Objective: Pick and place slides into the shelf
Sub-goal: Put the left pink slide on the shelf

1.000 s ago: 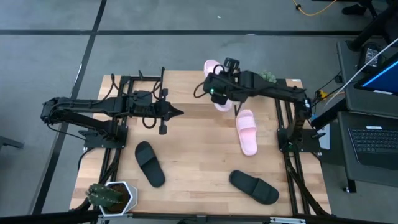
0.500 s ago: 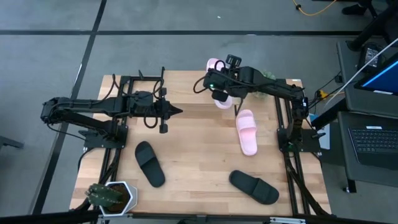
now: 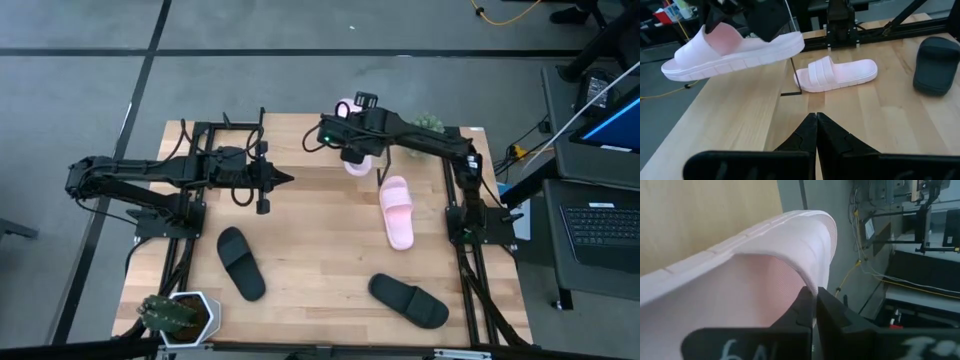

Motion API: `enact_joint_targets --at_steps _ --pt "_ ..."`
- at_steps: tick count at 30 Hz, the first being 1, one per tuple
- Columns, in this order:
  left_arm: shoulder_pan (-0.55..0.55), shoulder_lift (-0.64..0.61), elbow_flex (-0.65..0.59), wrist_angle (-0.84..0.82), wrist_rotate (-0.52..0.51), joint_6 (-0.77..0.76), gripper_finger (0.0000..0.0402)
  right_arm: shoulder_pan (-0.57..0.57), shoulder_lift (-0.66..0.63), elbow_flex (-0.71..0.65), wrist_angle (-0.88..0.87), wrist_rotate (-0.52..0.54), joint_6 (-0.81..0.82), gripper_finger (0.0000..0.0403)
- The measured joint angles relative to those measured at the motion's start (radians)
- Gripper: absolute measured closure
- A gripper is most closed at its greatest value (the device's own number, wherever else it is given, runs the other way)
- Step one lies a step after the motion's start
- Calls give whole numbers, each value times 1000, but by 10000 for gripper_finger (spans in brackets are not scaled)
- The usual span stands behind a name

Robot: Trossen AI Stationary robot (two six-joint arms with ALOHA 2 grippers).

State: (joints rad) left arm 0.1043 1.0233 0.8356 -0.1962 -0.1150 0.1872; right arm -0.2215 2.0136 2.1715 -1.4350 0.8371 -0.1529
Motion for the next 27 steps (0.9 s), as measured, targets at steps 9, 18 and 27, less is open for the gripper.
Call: enact_joint_targets --at_steps 9,18,27 --pt "0 0 0 -10 0 0 401 -13 10 -1 -3 0 -6 394" --pt "0 0 0 -16 0 3 401 -16 10 -110 25 41 -8 394" --pt "0 0 0 -17 0 3 401 -46 10 -170 23 45 3 394"
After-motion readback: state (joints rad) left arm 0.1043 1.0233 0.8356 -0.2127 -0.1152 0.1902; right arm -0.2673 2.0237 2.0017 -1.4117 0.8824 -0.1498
